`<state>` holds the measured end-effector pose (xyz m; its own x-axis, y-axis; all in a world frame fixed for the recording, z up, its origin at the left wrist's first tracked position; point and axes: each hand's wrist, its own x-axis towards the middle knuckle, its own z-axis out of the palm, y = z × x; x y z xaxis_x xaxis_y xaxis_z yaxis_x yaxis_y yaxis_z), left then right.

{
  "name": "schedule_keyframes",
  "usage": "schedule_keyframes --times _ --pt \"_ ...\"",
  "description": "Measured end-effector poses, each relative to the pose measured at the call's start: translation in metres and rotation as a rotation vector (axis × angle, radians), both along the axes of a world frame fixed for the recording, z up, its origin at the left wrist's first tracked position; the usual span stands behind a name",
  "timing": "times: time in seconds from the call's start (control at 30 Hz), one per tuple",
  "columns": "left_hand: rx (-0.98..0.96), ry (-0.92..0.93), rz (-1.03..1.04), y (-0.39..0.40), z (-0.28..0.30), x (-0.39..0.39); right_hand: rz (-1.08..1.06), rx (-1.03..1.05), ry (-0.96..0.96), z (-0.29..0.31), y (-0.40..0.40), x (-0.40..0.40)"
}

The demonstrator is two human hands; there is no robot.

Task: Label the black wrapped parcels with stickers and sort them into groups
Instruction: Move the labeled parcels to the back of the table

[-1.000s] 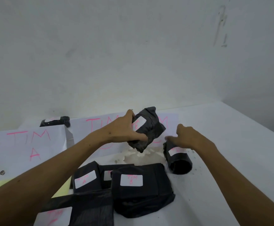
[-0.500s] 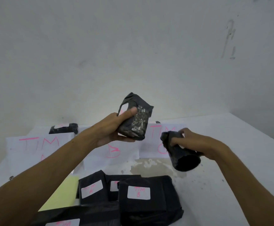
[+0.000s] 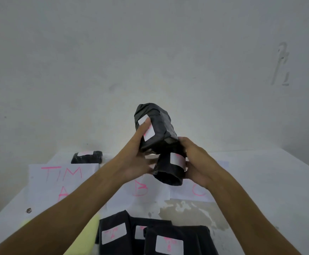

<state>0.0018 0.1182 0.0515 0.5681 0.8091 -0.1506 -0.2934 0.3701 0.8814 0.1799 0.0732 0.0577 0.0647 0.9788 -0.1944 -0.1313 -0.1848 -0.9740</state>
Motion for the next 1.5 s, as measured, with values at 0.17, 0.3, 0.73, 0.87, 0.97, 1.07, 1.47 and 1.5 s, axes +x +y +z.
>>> schedule_keyframes --times 0.17,0.3,0.73,0.87,0.97,1.07,1.47,1.5 --pt "0.018 0.090 -0.049 -0.003 -0.001 -0.002 0.066 -0.009 0.104 0.009 -0.003 -0.009" --pt "0.056 0.221 0.023 -0.009 0.004 0.001 0.185 0.046 0.132 0.009 -0.013 -0.018" --pt "0.039 0.137 -0.003 -0.009 0.004 0.009 0.061 0.039 0.283 0.012 0.010 -0.008" --pt "0.111 0.279 0.171 0.007 0.014 0.009 -0.029 0.037 0.258 0.021 0.021 0.017" --pt "0.150 0.223 0.245 0.025 0.026 0.013 -0.140 0.103 0.237 0.028 0.029 0.039" --pt "0.181 0.186 0.255 0.042 0.039 0.019 -0.192 0.139 0.232 0.031 0.044 0.066" --pt "0.132 0.305 0.261 0.136 0.030 0.051 0.147 0.033 -0.961 -0.013 0.159 0.143" --pt "0.139 0.315 0.254 0.140 0.028 0.053 0.220 0.023 -1.108 -0.018 0.168 0.142"
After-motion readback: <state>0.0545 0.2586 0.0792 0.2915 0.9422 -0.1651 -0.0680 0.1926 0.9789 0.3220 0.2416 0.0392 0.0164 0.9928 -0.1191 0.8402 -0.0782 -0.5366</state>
